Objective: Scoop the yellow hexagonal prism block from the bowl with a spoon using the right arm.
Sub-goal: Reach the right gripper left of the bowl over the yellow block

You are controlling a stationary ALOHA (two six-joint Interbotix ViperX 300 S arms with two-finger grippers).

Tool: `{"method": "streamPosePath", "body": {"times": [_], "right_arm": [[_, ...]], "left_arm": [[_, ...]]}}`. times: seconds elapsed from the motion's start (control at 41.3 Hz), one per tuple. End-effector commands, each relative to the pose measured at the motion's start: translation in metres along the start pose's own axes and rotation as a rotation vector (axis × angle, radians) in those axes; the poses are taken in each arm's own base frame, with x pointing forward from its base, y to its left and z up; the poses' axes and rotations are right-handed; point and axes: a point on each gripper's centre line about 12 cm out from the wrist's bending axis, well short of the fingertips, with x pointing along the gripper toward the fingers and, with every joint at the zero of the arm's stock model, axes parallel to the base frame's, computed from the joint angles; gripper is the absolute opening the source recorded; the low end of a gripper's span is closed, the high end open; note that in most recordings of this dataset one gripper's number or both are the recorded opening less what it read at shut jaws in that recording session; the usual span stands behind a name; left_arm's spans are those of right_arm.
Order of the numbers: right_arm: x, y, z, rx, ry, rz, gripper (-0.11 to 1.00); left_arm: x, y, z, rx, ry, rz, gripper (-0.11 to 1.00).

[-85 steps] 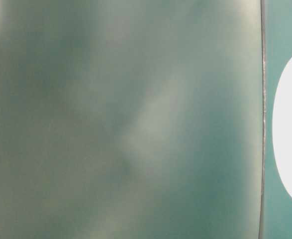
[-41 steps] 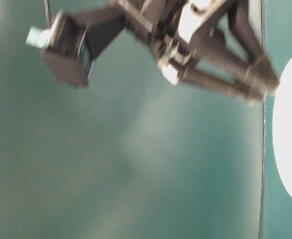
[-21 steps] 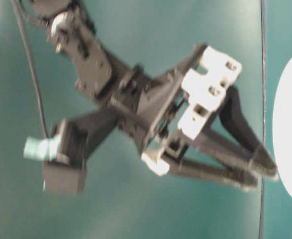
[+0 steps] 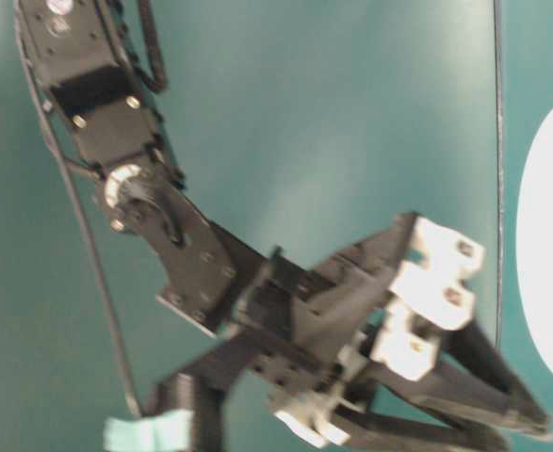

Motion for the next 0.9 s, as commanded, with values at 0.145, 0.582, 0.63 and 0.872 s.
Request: {"method": "streamPosePath", "body": {"times": [0.145,0.582,0.63,0.872], "right_arm": [[0.011,0.011,0.018,-0.114,-0.016,0.013,0.49],[0.041,0.02,0.016,-0.227,0.006,0.043,0.49],[0.045,0.021,0.015,-0.235,0.013,0.049,0.49],[0.057,0.022,0.009,-0.261,0.042,0.074,0.49]], "left_arm": [[0.003,0.0,0.011,0.0,-0.028,0.0,0.06],[0.003,0.0,0.011,0.0,-0.028,0.0,0.06],[0.003,0.0,0.011,0.0,-0.028,0.0,0.06],[0.003,0.0,0.011,0.0,-0.028,0.0,0.06]]}}
